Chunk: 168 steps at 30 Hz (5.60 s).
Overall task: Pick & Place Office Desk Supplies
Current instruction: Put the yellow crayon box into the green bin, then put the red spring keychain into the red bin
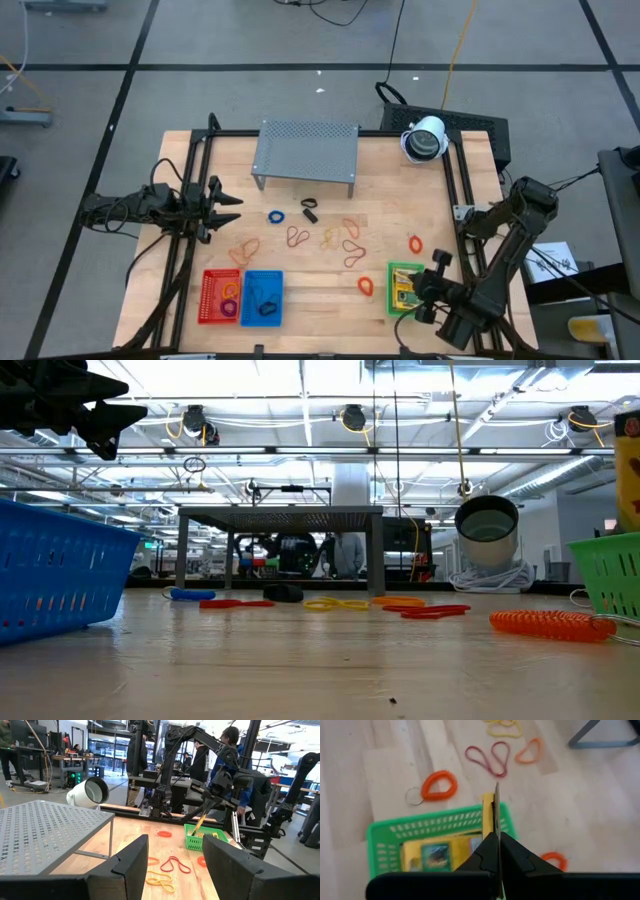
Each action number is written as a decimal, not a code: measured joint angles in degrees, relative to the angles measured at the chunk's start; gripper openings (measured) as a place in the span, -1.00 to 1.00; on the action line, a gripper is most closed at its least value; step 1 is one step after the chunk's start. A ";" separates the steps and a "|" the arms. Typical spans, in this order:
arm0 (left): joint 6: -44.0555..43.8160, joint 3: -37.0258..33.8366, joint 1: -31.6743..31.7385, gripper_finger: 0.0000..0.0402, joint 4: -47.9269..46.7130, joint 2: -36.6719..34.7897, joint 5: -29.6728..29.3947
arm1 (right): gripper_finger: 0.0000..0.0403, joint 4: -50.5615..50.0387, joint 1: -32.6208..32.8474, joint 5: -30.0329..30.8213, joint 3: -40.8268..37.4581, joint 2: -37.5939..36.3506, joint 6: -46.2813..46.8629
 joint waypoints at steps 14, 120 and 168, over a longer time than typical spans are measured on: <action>0.00 0.00 0.00 -0.01 -0.01 -0.01 0.00 | -0.92 16.44 0.68 -6.14 -3.43 0.03 -0.83; 0.00 0.00 -0.01 -0.01 0.01 0.01 0.00 | -0.37 31.76 -33.63 -35.42 -0.48 10.87 -46.31; -0.02 -0.02 0.01 -0.01 -0.01 -0.01 0.00 | -0.97 39.96 -35.07 -41.11 -0.66 14.47 -41.43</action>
